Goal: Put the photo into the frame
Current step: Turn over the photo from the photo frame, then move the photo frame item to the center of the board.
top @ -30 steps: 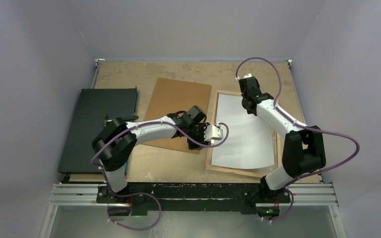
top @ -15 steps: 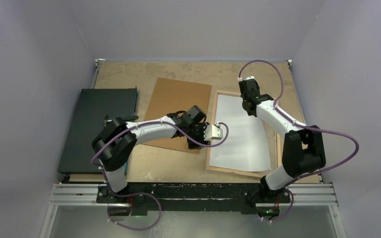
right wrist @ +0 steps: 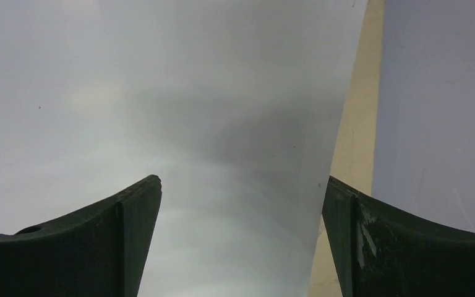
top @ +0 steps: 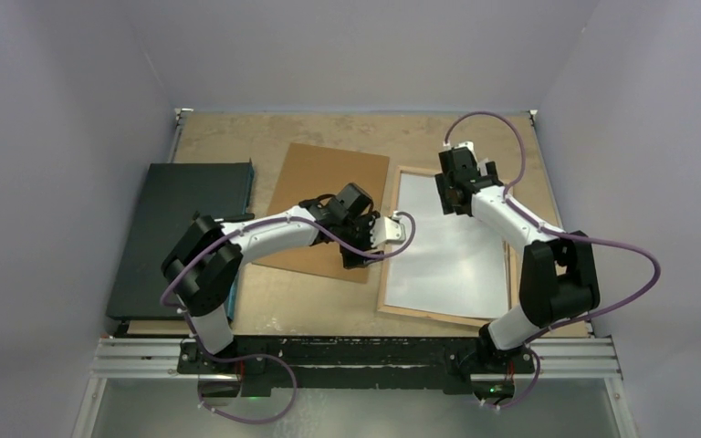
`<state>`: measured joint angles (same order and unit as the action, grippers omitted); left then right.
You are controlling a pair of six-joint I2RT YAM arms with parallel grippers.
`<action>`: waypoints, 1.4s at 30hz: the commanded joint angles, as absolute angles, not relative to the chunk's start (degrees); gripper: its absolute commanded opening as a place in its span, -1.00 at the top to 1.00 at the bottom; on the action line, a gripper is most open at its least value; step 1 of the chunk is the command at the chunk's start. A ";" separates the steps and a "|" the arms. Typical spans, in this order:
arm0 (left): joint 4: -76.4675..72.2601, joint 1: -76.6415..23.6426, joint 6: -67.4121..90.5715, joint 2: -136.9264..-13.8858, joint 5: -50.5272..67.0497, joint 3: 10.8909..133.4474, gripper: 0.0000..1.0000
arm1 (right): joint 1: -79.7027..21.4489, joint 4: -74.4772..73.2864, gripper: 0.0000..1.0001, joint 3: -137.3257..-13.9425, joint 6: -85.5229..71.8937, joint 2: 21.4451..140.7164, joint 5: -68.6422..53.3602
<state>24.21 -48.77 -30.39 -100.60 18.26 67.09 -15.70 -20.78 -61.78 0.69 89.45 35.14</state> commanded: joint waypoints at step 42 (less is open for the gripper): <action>23.10 -11.35 -22.24 -101.83 -4.22 77.32 -0.33 | -41.89 -14.60 -0.80 -78.28 -45.64 106.09 20.71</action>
<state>25.71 -12.23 -20.99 -98.98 6.87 77.41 -41.01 -15.40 -74.00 -39.18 103.66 23.49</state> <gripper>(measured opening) 0.712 0.867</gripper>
